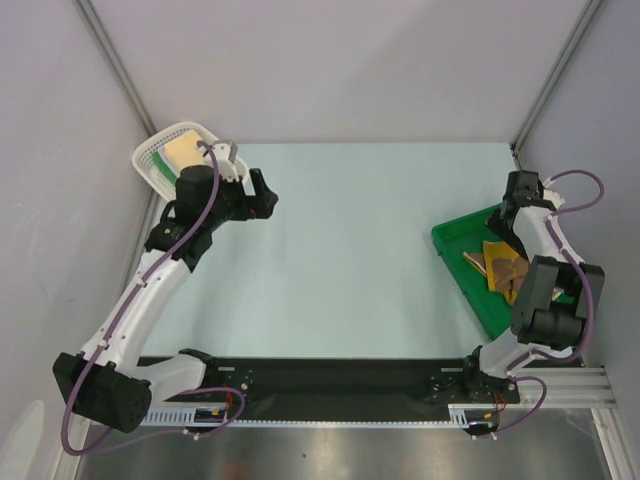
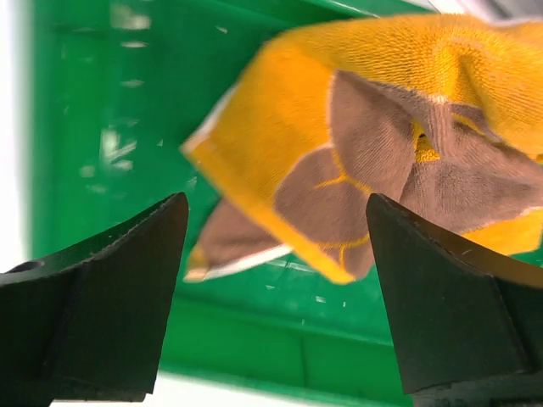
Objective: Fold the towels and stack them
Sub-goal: Grab crumpled towel, then move the towel to the center of the board
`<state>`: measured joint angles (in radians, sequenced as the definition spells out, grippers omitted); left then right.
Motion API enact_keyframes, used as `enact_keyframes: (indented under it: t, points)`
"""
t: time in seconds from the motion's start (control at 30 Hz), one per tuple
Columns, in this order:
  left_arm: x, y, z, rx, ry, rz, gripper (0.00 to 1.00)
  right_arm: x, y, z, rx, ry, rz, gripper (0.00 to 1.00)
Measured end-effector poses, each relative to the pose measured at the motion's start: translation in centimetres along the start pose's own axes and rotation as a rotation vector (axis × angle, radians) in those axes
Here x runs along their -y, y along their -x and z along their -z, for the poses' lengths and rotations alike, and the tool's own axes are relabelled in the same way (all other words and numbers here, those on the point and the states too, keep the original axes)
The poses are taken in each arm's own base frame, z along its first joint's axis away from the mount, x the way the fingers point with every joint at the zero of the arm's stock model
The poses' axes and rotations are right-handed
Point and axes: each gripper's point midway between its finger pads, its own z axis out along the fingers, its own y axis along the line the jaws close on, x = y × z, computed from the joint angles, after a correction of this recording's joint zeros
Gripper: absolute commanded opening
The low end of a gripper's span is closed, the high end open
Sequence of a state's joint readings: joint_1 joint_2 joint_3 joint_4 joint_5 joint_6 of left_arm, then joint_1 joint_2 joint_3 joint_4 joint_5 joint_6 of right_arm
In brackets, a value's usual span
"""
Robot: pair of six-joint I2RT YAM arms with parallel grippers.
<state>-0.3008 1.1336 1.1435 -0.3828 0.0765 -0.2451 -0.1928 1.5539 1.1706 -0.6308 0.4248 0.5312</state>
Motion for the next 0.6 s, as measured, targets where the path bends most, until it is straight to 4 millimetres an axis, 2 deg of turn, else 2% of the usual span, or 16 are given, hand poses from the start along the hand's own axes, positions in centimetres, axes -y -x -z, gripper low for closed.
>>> enact_keyframes:
  t: [0.2,0.33,0.37,0.43,0.47,0.6]
  points:
    - [0.1,-3.8,-1.8,-0.078,-0.025,0.096,1.0,2.3,-2.9,-4.6,-0.093,-0.094,-0.045,0.78]
    - [0.3,-5.7,-2.9,-0.136,-0.046,0.12,1.0,3.1,-4.7,-6.3,-0.134,-0.11,-0.078,0.68]
    - [0.2,-5.9,-3.1,-0.144,-0.044,0.121,1.0,3.2,-5.0,-6.6,-0.144,-0.112,-0.083,0.47]
    - [0.0,-6.1,-3.2,-0.15,-0.036,0.119,1.0,3.2,-5.3,-7.1,-0.157,-0.11,-0.085,0.24]
    - [-0.1,-6.1,-3.2,-0.149,-0.031,0.116,1.0,3.1,-5.3,-7.3,-0.157,-0.107,-0.091,0.0]
    - [-0.8,-5.7,-2.5,-0.13,0.012,0.097,1.0,2.1,-4.1,-6.7,-0.144,-0.064,-0.074,0.0]
